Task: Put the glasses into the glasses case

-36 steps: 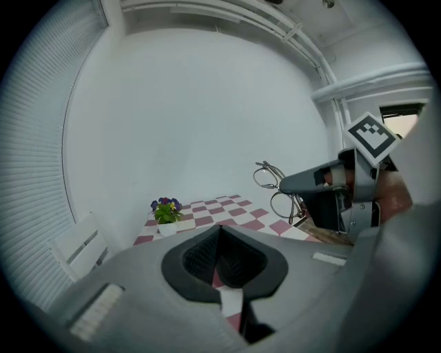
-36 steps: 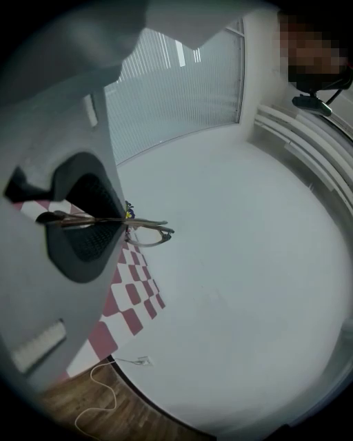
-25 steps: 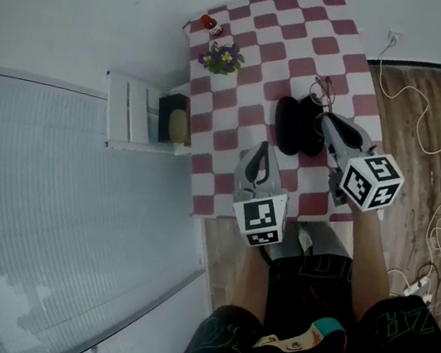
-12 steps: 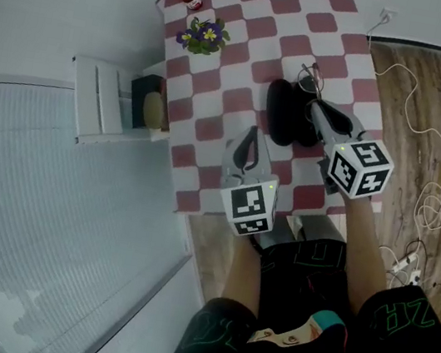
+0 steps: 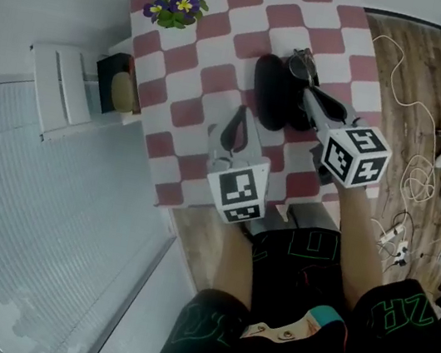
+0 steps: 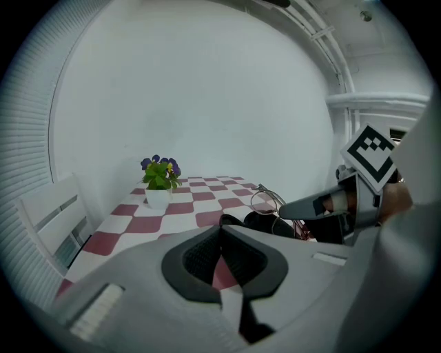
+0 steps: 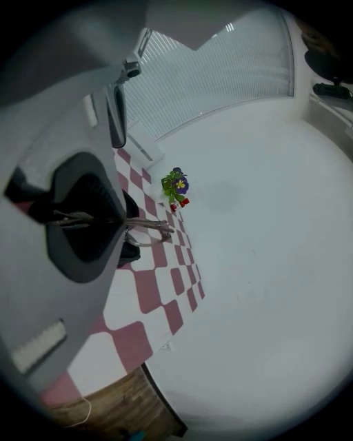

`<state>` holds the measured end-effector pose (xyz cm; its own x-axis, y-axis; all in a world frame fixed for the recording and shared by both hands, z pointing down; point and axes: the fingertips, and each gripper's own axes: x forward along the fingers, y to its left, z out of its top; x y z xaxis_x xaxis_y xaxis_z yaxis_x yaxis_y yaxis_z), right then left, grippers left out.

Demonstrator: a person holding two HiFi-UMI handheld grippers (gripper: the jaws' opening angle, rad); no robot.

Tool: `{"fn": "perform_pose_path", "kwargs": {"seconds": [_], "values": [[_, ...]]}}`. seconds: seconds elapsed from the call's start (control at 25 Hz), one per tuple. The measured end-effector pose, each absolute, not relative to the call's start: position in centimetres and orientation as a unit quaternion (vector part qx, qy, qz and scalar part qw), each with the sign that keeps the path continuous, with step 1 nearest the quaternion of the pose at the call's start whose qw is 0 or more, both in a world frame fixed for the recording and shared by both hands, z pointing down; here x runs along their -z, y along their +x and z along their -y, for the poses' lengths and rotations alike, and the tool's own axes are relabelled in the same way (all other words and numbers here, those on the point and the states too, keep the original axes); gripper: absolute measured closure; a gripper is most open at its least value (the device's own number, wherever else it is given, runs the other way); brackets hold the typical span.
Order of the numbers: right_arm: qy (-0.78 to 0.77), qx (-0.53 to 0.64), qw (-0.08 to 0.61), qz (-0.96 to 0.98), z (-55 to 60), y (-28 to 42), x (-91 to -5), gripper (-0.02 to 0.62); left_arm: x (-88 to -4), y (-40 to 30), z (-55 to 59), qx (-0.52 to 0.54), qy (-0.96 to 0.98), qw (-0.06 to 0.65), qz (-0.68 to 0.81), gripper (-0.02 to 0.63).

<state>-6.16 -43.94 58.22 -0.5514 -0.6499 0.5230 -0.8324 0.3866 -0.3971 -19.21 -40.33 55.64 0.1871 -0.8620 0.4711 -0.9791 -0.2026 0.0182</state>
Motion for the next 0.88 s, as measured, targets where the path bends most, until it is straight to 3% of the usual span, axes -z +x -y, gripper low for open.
{"fn": "perform_pose_path", "kwargs": {"seconds": [0.72,0.88], "values": [[0.485,-0.339,0.229,0.773,43.6,-6.1,-62.0,0.571,-57.0,-21.9,40.7,-0.177,0.743,0.175,0.621,0.597],[0.488,-0.33,0.233,0.774,43.5,-6.3,-61.7,0.538,-56.3,-22.6,40.6,-0.169,0.739,0.168,0.63,0.597]]}}
